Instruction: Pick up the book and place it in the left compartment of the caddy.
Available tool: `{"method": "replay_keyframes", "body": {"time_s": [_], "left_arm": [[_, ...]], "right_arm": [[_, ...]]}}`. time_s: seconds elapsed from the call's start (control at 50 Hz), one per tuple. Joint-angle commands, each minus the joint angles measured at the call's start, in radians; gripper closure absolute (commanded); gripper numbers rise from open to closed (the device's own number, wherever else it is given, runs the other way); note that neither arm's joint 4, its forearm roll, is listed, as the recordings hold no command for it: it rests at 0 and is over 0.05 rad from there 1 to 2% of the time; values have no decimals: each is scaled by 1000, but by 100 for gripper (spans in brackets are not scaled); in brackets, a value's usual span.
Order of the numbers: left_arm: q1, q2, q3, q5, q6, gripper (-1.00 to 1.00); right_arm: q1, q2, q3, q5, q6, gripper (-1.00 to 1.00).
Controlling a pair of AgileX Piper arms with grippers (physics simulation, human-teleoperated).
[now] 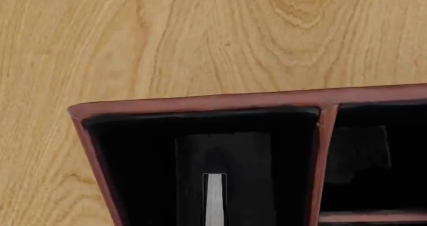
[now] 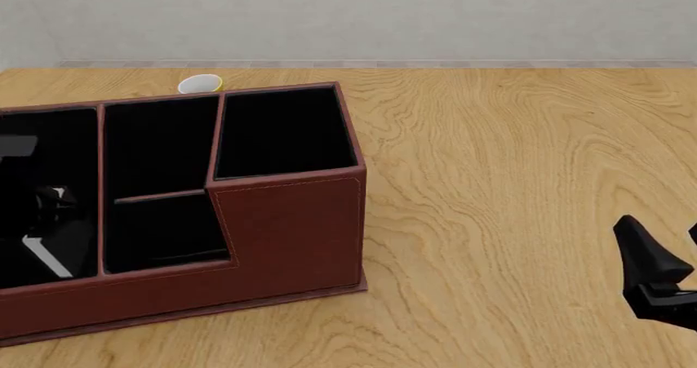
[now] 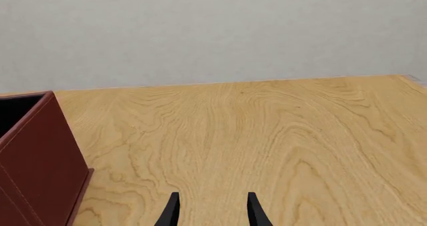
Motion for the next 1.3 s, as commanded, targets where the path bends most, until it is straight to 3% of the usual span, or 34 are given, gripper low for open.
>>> {"method": "replay_keyframes", "body": {"time_s": [0.02,0.84,0.86,1.3], "left_arm": [[8,23,6,-34,18,100],[0,42,12,-49,21,100],[-1,36,13,-48,20,-100],[-12,8,16,-44,26,-100]], "right_arm": [[-1,-7,0,6,2,-100],[-1,-8,0,5,6,-100],[-1,-8,0,5,5,-100],[-1,-6,0,4,4,-100]]}}
